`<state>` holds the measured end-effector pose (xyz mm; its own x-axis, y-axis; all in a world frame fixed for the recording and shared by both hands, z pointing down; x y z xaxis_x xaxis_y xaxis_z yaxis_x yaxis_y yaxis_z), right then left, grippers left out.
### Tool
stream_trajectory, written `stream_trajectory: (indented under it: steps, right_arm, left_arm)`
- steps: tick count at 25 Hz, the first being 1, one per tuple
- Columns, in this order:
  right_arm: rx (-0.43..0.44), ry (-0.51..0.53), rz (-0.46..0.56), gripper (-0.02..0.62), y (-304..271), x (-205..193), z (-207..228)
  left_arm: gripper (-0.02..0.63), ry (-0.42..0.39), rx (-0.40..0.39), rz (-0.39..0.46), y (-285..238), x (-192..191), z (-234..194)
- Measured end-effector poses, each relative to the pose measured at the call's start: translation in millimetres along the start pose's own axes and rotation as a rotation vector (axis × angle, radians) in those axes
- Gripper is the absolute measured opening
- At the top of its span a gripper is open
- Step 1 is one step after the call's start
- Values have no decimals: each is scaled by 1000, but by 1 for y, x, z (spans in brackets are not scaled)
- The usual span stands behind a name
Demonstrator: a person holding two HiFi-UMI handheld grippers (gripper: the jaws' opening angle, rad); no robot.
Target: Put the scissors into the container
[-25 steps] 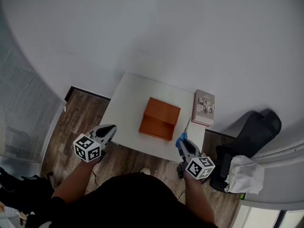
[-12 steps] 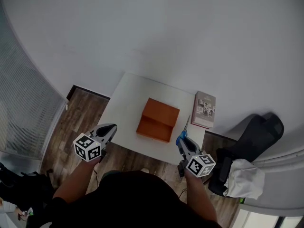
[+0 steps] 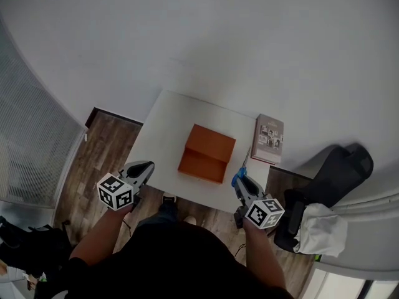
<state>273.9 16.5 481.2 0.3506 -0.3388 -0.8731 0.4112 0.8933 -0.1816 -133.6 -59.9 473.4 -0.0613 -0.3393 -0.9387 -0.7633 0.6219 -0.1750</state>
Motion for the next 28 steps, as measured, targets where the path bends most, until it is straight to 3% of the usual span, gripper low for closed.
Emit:
stream_trajectory:
  steps: [12, 28]
  right_arm:
    - [-60, 19, 6, 84, -37, 21, 3]
    - [-89, 43, -70, 84, -85, 12, 22]
  left_arm:
    - [9, -7, -67, 13, -42, 26, -47]
    - [9, 36, -58, -25, -61, 21, -86]
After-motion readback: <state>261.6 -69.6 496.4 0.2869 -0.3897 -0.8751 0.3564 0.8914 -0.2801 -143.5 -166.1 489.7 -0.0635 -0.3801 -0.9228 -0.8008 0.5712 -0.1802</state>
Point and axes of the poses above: the fingertips, and each gripper's own axes: y backward along the fingers, z to its right, x out of its top, the point moved 10 cm from there along y, backward along the fingers, and after that the axes turned 8 degrees about z, right-handed, at the moved point
